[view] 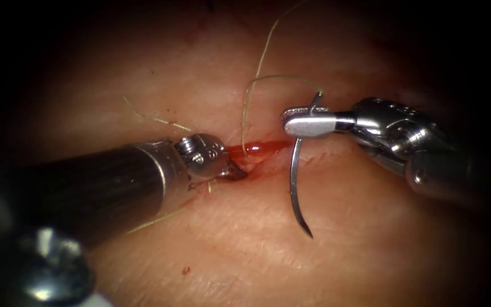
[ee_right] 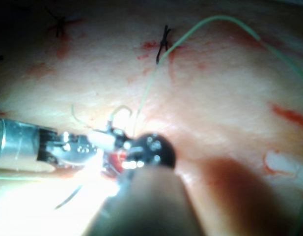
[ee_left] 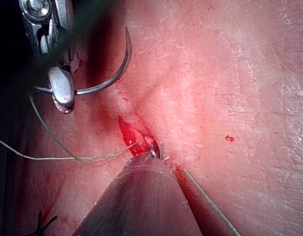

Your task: Wound Closure

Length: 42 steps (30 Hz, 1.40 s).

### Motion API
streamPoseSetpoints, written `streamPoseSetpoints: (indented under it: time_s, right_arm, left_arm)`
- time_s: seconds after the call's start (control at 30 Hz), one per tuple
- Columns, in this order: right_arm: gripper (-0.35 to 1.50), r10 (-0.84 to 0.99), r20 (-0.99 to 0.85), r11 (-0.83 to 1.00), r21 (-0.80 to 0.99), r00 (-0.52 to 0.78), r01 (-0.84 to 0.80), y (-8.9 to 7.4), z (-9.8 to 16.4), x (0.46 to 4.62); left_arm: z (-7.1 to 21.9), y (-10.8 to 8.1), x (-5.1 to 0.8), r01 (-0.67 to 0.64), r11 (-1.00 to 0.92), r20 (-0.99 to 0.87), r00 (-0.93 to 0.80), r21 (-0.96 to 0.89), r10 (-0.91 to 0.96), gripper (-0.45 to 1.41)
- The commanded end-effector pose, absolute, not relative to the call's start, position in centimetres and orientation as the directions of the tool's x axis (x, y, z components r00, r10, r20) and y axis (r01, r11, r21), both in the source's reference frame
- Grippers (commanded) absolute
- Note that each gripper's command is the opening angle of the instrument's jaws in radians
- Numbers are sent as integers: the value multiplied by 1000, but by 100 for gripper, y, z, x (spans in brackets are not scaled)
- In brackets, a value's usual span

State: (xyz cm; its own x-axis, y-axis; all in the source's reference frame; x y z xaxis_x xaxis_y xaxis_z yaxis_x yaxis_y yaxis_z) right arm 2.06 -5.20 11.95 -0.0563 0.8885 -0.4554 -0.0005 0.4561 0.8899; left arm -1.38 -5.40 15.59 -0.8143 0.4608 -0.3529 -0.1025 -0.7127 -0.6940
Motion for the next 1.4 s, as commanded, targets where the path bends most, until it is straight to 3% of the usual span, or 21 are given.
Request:
streamPoseSetpoints:
  time_s: [0.03,0.2,0.43,0.5,0.53,0.63,1.03,1.4]
  right_arm:
    - [-35,885,-463,464,886,-57,2,-517,1199,212]
    - [-35,877,-478,479,878,-54,5,-518,1199,211]
    - [-35,743,-668,668,744,-33,-25,-502,1201,211]
    - [-35,641,-767,766,641,-30,-35,-501,1202,214]
    - [-35,489,-872,870,489,-19,-61,-500,1203,220]
    - [-35,321,-947,944,320,-2,-78,-500,1206,228]
    - [-35,-112,-992,983,-118,49,-141,-512,1219,250]
    - [-35,-239,-969,955,-246,65,-167,-510,1221,250]
  left_arm:
    - [1567,-537,-142,-96,-705,-351,-815,-703,461,7]
    - [1579,-537,-142,-69,-685,-348,-822,-725,450,9]
    - [1575,-538,-140,-62,-689,-356,-821,-722,446,12]
    - [1574,-540,-139,-63,-689,-354,-822,-722,446,12]
    - [1573,-541,-139,-56,-688,-358,-822,-724,443,14]
    - [1571,-541,-139,-49,-689,-363,-822,-723,439,17]
    - [1554,-543,-143,-42,-692,-374,-816,-721,440,14]
    - [1553,-545,-142,-39,-696,-379,-816,-717,436,12]
